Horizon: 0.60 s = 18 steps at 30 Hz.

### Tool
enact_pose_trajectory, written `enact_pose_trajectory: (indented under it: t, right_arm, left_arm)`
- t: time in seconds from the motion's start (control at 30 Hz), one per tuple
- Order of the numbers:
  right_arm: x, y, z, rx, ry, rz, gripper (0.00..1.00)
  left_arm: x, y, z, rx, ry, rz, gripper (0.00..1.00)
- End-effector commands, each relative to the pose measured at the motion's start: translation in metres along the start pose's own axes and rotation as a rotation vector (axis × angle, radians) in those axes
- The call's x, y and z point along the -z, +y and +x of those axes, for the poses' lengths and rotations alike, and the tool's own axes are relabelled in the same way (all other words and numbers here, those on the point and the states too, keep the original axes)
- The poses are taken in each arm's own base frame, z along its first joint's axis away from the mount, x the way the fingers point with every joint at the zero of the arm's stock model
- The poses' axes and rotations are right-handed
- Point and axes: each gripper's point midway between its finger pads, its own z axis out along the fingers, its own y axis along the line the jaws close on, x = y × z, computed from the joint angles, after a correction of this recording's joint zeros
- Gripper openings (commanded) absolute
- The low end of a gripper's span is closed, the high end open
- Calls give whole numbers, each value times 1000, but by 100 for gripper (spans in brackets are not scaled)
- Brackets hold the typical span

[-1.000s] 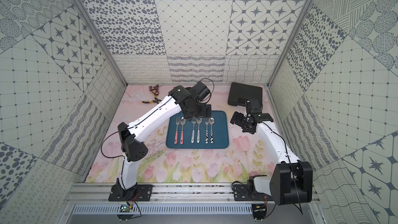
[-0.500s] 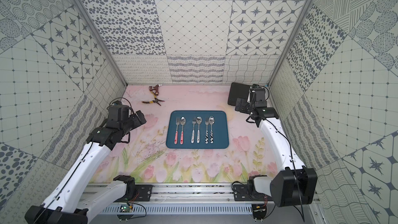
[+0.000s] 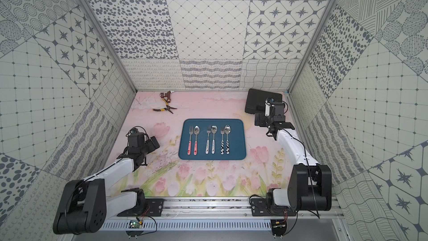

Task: Set the spoon and fork side by side
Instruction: Reset both arms

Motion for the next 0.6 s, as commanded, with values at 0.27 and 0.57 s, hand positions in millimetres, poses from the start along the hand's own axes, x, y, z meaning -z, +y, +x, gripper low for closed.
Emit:
enact_pose_trajectory:
  t: [0.27,0.57]
  right_arm:
    - [-42,-16,20,-162,-264,-84,97]
    - [-33,13,45,-22,-388,-108,97]
  left_arm:
    - [1,-73,-59,-125,-240,347,99]
    - [-4,-82,-58,-200,-288,387,99]
